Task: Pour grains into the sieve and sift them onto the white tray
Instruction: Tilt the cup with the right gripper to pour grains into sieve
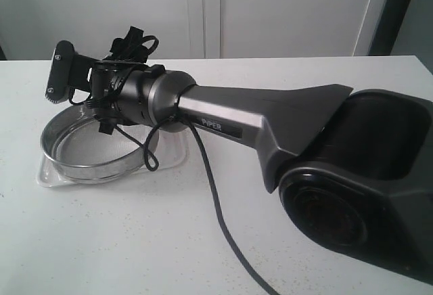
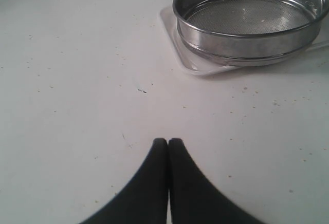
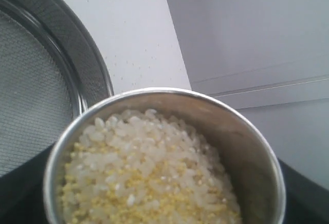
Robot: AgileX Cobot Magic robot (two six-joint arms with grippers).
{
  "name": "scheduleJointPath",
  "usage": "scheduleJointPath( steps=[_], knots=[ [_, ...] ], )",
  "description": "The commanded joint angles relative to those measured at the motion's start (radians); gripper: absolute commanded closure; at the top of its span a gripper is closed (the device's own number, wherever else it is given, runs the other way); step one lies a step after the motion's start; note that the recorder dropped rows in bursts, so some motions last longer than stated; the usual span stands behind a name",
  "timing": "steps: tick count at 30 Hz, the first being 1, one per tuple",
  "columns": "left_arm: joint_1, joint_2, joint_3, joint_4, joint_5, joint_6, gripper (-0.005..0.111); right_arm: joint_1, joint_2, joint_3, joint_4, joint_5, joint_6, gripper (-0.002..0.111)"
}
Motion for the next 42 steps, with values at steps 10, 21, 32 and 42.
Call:
scheduleJointPath(
  steps=[10,21,32,42],
  knots=[
    [0.002,-0.004,0.005,-0.007,-0.001,0.0,0.107,0.002,0.004,-0.013,-0.056,0.005,-0.127,0.108],
    [0.002,-0.004,0.005,-0.007,-0.001,0.0,0.107,0.002,0.057,-0.013,-0.105,0.009,-0.207,0.108],
    [0.002,-0.004,0.005,-0.007,-0.001,0.0,0.107,0.002,0.058,-0.013,-0.17,0.049,-0.166,0.108],
    [0.002,-0.004,0.005,-0.007,-0.001,0.0,0.107,0.0,0.058,-0.013,-0.204,0.112,-0.134,0.108]
  ],
)
